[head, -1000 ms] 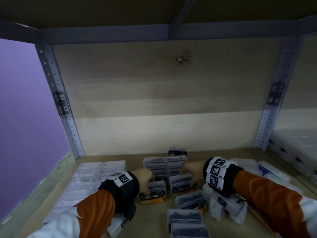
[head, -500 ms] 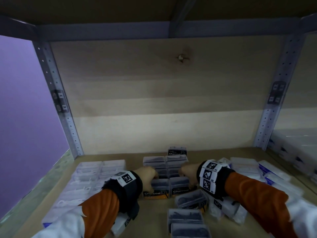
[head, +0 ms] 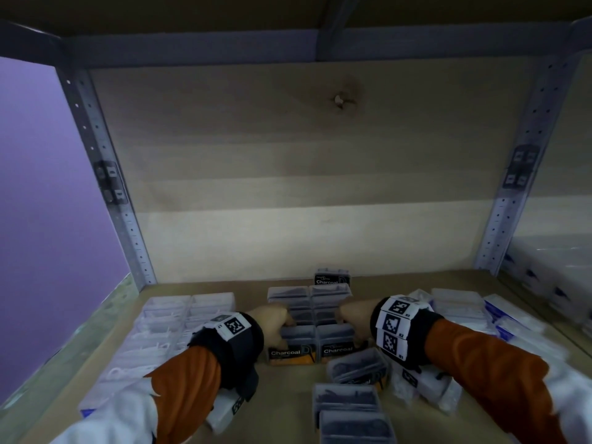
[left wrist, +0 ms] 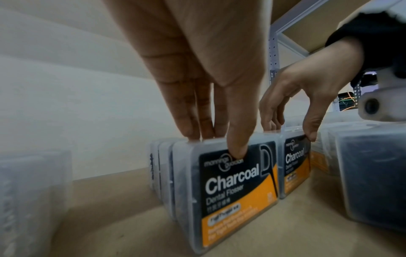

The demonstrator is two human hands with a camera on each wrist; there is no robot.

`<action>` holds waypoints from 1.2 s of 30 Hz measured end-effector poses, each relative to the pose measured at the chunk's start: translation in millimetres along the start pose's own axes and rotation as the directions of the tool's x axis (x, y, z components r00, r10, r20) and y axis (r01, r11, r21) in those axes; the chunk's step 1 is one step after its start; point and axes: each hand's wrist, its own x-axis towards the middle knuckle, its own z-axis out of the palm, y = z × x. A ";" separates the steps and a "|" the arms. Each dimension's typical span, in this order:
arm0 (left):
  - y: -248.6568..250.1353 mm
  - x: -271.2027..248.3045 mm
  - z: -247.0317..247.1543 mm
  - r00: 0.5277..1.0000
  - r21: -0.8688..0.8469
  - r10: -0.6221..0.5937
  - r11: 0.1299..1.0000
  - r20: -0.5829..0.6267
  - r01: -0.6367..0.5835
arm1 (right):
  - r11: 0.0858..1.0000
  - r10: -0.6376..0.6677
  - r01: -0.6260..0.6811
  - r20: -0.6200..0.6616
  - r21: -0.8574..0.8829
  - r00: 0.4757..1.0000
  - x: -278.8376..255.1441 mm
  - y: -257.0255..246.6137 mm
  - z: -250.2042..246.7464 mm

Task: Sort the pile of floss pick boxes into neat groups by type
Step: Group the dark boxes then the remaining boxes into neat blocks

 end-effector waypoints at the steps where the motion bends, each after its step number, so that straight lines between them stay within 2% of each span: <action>1: 0.0 0.0 0.2 1.000 0.005 0.002 1.000 -0.003 -0.002 | 1.000 0.004 -0.004 0.000 0.000 1.000 -0.1 0.2 0.6; 14: 0.9 -1.4 0.2 1.000 0.004 -0.002 1.000 -0.019 0.002 | 0.998 0.044 -0.042 -0.027 0.056 0.999 2.1 3.1 3.2; 20: 9.3 -10.8 -7.0 0.994 0.011 0.101 0.995 -0.040 -0.100 | 0.993 0.021 -0.017 -0.034 0.118 0.999 -12.6 4.6 0.7; 27: 33.3 -22.9 -4.3 0.952 -0.112 0.301 0.950 0.058 -0.293 | 0.992 -0.065 0.060 0.043 0.107 0.997 -41.3 3.7 -1.7; 31: 44.4 -24.6 5.6 0.941 -0.186 0.318 0.938 0.114 -0.294 | 0.995 -0.076 0.072 0.058 0.064 0.995 -47.2 1.4 6.6; 36: 50.2 -29.5 6.4 0.944 -0.205 0.296 0.943 0.146 -0.264 | 0.994 -0.082 0.083 -0.010 0.067 0.997 -47.8 0.0 15.6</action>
